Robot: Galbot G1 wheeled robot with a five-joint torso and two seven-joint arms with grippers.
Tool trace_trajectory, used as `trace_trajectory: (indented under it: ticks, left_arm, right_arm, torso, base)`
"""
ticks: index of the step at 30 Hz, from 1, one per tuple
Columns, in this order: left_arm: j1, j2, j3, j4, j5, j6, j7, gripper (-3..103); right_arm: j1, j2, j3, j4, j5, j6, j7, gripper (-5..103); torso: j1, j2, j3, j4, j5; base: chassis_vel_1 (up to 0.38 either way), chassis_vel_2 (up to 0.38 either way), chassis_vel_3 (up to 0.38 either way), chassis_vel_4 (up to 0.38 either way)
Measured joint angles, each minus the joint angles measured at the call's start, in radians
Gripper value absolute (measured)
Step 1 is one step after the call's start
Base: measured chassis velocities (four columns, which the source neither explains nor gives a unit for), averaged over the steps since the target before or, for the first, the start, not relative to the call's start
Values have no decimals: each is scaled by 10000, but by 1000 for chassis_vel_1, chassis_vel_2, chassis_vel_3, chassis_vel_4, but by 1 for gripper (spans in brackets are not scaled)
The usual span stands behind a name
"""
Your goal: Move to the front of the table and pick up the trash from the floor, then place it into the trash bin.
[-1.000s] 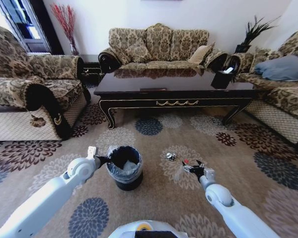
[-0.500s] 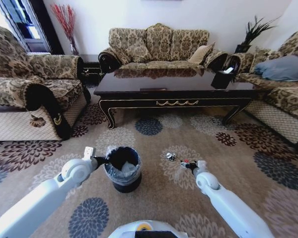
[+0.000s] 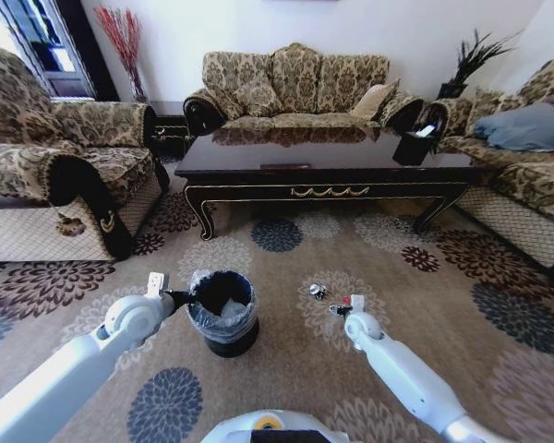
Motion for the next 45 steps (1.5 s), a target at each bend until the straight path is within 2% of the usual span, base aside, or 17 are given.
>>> trace_trajectory:
  ticks: [6,13,27,29,31,33,34,38,40,42,45]
  left_arm:
    - [-122,50,78,90,-22,-1,87,3]
    - [-234,134,165,134,-74,0,118,3]
    - [-522,233,285,253,-356,-1,139,3]
    - [-651,231,361,251,-423,5,102,3]
    - [-735,232,393,246,-486,10,85,3]
    - [-861,236,417,246,-565,12,54,3]
    - [-861,236,417,246,-565,12,54,3]
    - [-766,235,390,235,-591,17,-3,3]
    - [-705,227,381,221,-566,19,-11,3]
    - [-630,208,371,196,-541,23,-25,3]
    - [-549,187,368,130,-518,28,-47,3]
  right_arm:
    - [369,364,-175,-597,-46,3,-30,100]
    - [950,1175,-227,-1817,-355,223,-126,100]
    - [746,1410,200,-2544,-688,289,-238,93]
    - [602,1411,250,-2535,-741,298,-298,83]
    - [523,1382,262,-2498,-766,299,-331,83]
    - [425,1290,286,-2445,-795,299,-401,73]
    - [425,1290,286,-2445,-795,299,-401,73]
    - [269,1117,331,-2406,-987,320,-555,50]
    - [237,1083,343,-2376,-1011,326,-571,50]
    - [199,1032,359,-2323,-1014,331,-578,41]
    - [122,860,407,-2147,-987,328,-566,35]
  torso:
    - [0,0,-1,1,0]
    - [1,0,0,3,0]
    - [0,0,0,1,-1]
    - [0,0,0,2,3]
    - [0,0,0,1,3]
    - [0,0,-1,-1,2]
    - [0,0,-1,-1,2]
    - [0,0,-1,3,0]
    - [0,0,-1,3,-1]
    - [0,0,-1,4,0]
    - [0,0,-1,2,2]
  base:
    - [0,0,0,0]
    - [0,0,0,0]
    - [0,0,0,0]
    - [0,0,0,0]
    - [0,0,0,0]
    - [0,0,0,0]
    - [0,0,0,0]
    - [0,0,0,0]
    - [0,0,0,0]
    - [0,0,0,0]
    - [0,0,0,0]
